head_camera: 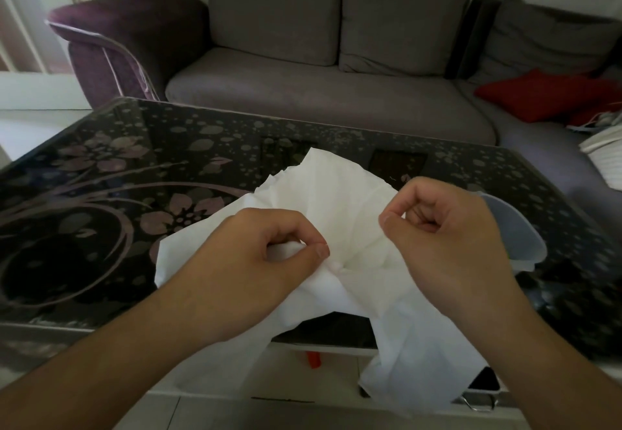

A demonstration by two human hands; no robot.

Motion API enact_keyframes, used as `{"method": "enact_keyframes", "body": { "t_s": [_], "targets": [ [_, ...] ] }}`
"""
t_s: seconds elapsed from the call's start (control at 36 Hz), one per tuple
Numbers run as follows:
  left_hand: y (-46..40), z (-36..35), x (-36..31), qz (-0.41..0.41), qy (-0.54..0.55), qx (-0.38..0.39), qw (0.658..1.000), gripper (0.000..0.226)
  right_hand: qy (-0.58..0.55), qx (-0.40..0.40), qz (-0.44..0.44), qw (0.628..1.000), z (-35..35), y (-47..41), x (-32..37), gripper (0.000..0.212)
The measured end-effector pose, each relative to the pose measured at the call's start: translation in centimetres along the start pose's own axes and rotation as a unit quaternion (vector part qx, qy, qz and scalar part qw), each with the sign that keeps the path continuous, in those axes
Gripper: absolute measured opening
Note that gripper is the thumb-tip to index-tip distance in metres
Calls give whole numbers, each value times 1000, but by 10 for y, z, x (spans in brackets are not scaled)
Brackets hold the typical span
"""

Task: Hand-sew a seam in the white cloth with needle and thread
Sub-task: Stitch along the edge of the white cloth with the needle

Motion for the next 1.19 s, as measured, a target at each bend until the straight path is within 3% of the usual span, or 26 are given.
{"method": "enact_keyframes", "body": {
  "t_s": [0.11,0.22,0.28,0.42,0.56,0.61,0.81,1.19],
  "targets": [
    [0,0,1,5,-7,0,1000,14,32,-32,-51,998,4,-5,-7,19],
    [-1,0,1,6,-3,1,1000,14,44,-6,-107,993,2,-10,-13,11],
    [-1,0,1,4,2,1,1000,14,13,14,-121,992,0,-8,-12,22],
    [-1,-1,2,-4,-6,3,1000,14,-78,50,-56,994,2,-3,1,40],
    [0,-2,3,-2,-5,4,1000,13,-76,205,8,976,-13,7,10,17],
    [0,-2,2,-10,-5,1,1000,14,-53,226,26,972,-21,9,8,10],
    [0,-4,1,-4,-18,6,1000,13,-38,169,29,984,-22,8,2,18],
    [0,1,1,18,-12,-1,1000,8,-108,141,-6,984,-11,5,6,22]
  ]
}}
Point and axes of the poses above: each hand's wrist, its own y-axis away from the middle knuckle, its own z-axis out of the back of the hand, x = y × z, the point moved 3 cm from there along -y, towards the middle knuckle, and after that the axes turned 9 degrees about -y, right-handed, at the moved point
